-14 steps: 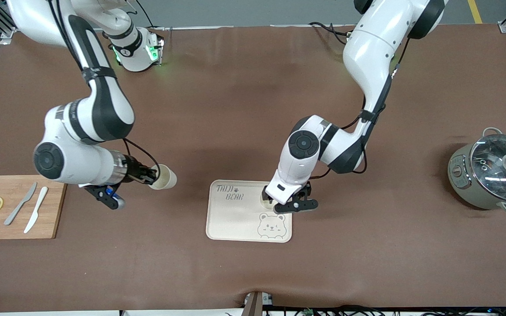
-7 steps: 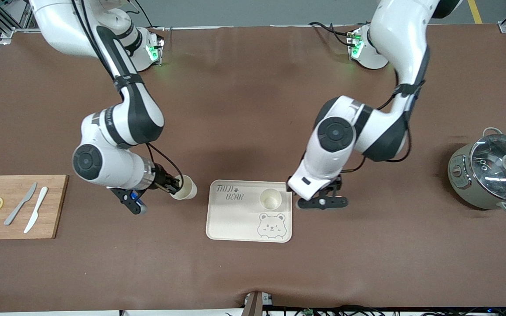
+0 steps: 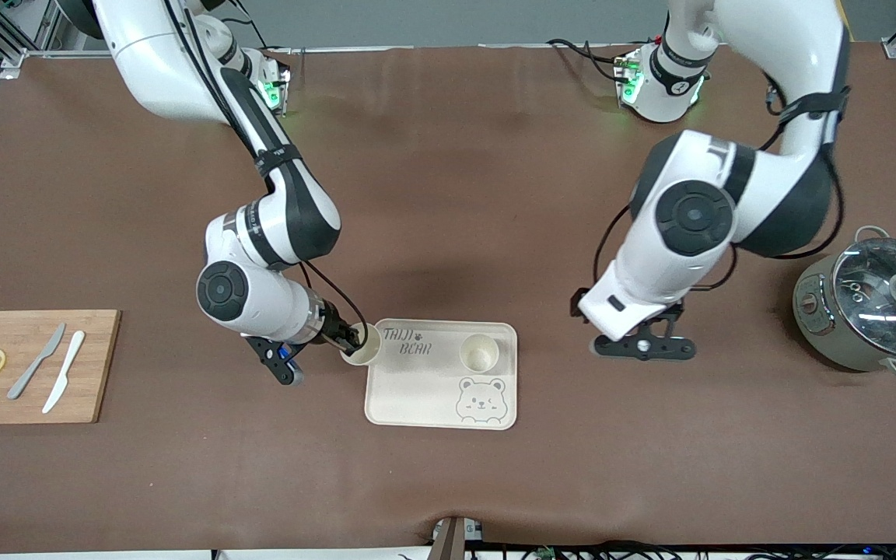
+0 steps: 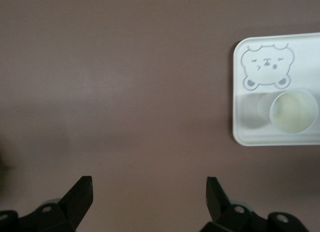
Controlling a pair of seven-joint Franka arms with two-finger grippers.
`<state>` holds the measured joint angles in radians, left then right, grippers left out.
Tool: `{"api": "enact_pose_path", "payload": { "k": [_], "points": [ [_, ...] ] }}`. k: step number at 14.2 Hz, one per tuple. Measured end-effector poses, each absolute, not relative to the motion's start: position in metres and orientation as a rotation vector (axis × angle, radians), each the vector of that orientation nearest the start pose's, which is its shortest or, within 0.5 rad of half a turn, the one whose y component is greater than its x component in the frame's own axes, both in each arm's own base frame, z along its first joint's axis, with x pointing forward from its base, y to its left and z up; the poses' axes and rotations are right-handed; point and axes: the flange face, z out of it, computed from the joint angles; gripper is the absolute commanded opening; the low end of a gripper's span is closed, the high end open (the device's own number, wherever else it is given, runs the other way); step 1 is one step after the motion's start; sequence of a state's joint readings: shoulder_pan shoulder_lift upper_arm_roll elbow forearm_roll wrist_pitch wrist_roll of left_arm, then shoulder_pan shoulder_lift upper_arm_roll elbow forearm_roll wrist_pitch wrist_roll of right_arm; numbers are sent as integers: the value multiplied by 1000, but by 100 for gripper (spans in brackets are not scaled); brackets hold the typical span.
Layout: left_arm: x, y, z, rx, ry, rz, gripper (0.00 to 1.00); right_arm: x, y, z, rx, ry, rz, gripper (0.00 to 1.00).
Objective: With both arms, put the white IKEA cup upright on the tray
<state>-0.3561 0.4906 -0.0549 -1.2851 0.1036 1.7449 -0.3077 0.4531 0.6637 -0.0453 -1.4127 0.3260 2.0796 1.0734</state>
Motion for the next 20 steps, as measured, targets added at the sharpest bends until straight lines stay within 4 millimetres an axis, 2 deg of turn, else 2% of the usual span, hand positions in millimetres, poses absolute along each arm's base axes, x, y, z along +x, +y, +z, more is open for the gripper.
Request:
{"api": "enact_pose_path", "payload": {
  "k": [5,9,15,20],
  "points": [
    [653,-186,508,-3042,279,30,100,654,324,291,-2689,1178,239,0],
    [655,-128,525,-3038,324,40,100,651,336,266,-2690,1188,226,0],
    [640,-82,545,-3069,347,38,100,642,356,248,-2702,1166,215,0],
    [608,-53,557,-3127,358,19,100,641,358,238,-2708,1170,215,0]
  ]
}}
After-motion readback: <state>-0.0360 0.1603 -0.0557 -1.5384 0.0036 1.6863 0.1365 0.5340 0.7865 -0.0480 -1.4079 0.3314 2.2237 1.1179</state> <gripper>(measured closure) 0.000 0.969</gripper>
